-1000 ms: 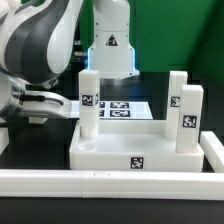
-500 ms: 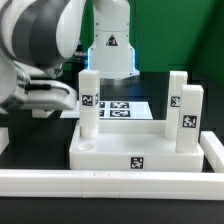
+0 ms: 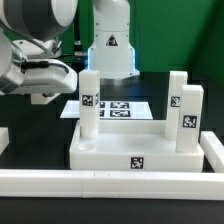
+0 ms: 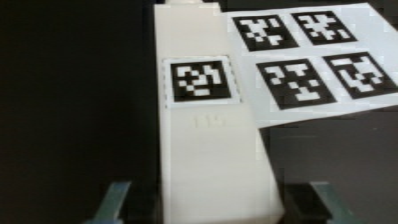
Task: Assemble desk
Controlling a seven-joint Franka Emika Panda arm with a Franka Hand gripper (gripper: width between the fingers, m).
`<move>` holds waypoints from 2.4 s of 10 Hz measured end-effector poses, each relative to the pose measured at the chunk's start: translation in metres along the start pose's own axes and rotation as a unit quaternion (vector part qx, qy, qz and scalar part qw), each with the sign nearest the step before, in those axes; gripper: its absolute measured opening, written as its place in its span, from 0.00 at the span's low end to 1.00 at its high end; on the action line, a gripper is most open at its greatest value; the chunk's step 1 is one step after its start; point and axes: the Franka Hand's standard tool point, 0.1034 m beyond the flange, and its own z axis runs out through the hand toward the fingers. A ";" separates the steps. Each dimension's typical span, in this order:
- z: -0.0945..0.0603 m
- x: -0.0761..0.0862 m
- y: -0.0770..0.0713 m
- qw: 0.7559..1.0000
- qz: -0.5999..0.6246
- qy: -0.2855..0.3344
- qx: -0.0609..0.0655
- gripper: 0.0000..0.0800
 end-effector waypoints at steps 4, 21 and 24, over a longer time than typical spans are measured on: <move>-0.021 -0.003 -0.012 0.998 -0.010 0.069 -0.005 0.37; -0.130 -0.017 -0.043 0.843 -0.009 0.537 -0.046 0.37; -0.128 -0.016 -0.048 0.845 -0.014 0.532 -0.046 0.37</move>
Offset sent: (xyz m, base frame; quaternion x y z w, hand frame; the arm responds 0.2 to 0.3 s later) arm 0.0057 0.0205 0.0341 0.0331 0.0952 0.0154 0.9948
